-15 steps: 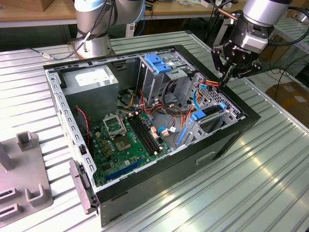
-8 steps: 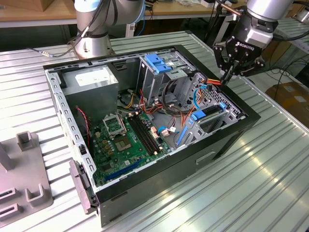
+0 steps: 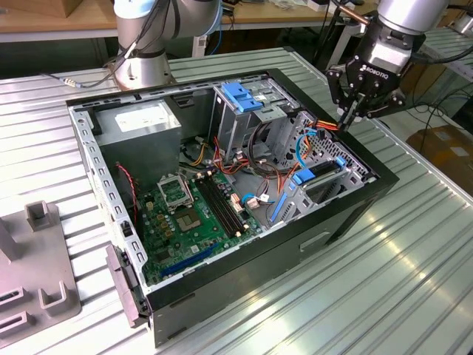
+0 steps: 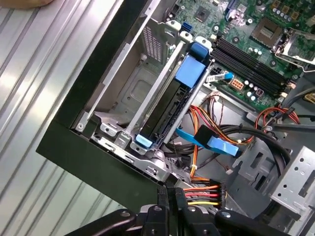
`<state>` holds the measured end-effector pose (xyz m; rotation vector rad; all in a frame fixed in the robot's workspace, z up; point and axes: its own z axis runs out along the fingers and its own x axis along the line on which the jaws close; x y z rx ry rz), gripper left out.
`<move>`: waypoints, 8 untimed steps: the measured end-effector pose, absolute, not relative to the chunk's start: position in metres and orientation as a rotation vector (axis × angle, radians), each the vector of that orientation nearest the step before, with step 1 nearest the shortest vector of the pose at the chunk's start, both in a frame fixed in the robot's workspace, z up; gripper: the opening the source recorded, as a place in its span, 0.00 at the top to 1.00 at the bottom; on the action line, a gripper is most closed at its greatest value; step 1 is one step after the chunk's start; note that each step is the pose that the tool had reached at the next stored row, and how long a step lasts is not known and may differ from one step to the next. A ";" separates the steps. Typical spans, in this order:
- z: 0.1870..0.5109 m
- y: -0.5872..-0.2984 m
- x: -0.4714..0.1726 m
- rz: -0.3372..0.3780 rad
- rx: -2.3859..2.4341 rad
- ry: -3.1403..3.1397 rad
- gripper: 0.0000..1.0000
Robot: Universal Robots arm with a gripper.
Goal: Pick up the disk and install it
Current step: 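Insert the first disk wire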
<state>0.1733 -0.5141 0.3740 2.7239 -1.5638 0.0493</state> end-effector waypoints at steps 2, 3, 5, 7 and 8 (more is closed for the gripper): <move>0.374 -0.517 0.173 0.052 2.718 -1.566 0.84; 0.374 -0.518 0.173 0.053 2.717 -1.566 0.84; 0.373 -0.520 0.169 0.054 2.716 -1.565 0.84; 0.373 -0.521 0.165 0.054 2.716 -1.565 0.84; 0.373 -0.522 0.163 0.054 2.716 -1.565 0.84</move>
